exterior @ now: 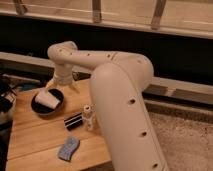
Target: Place the ceramic cup in the ceramic bowl
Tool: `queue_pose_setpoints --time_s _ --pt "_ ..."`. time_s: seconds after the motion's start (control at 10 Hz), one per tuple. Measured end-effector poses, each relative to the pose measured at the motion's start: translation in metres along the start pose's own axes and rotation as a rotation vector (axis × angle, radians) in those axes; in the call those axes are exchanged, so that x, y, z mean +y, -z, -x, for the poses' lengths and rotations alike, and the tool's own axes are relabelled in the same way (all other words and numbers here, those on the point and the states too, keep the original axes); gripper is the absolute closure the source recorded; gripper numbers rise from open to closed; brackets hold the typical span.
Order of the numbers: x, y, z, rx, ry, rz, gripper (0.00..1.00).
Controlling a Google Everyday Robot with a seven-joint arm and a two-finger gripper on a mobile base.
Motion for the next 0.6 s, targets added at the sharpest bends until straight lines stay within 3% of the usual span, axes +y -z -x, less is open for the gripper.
queue_pose_setpoints --time_s 0.4,0.6 --pt "-0.019 -0.010 -0.009 0.011 -0.011 -0.010 0.07" --pt "-0.028 -0.003 -0.010 0.006 -0.025 -0.010 0.07"
